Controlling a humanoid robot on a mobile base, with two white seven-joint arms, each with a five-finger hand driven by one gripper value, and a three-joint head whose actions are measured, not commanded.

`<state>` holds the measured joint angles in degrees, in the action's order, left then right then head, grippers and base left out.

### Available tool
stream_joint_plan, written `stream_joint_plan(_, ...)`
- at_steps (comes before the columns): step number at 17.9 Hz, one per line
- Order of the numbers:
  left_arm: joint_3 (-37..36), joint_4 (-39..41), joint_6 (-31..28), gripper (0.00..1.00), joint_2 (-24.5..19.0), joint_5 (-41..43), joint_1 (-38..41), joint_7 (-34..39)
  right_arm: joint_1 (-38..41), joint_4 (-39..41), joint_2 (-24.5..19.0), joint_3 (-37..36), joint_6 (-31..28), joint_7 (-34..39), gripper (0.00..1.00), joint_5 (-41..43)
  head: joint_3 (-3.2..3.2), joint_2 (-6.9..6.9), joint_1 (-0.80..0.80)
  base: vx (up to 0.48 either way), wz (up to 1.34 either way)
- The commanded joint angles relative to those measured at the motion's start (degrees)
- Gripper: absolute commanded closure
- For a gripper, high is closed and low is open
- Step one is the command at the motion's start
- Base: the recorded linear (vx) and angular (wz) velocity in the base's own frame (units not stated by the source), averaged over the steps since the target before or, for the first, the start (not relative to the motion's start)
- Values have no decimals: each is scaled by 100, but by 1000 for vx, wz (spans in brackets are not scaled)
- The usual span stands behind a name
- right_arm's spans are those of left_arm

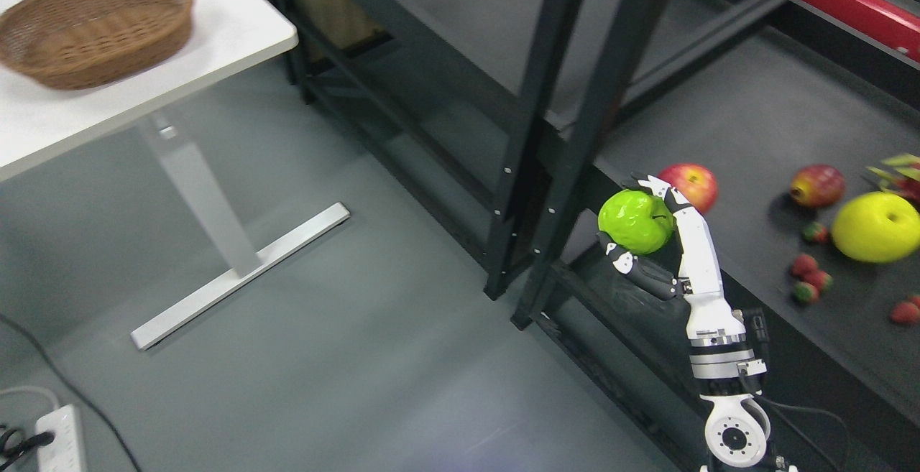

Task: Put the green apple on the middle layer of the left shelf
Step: 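Hold the green apple in the right hand while turning toward the shelf, then move the held apple over the shelf layer and lower it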

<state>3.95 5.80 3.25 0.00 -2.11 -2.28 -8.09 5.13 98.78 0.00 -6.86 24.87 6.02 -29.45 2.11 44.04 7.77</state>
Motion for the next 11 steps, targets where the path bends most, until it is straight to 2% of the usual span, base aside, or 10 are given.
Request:
stream_joint_plan(1, 0, 0, 9, 0, -100, 0, 0, 1, -144, -17, 100, -96, -350, -13, 100, 0, 0, 0, 0, -60, -1129)
stream_joint_plan(6, 0, 0, 0, 0, -100, 0, 0, 1, -258, -43, 100, -289, -545, -13, 100, 9, 0, 0, 0, -20, -1048)
stream_joint_plan(11, 0, 0, 0, 0, -100, 8, 0, 1, -285, -52, 100, -307, -554, -22, 100, 0, 0, 0, 0, 93, -794)
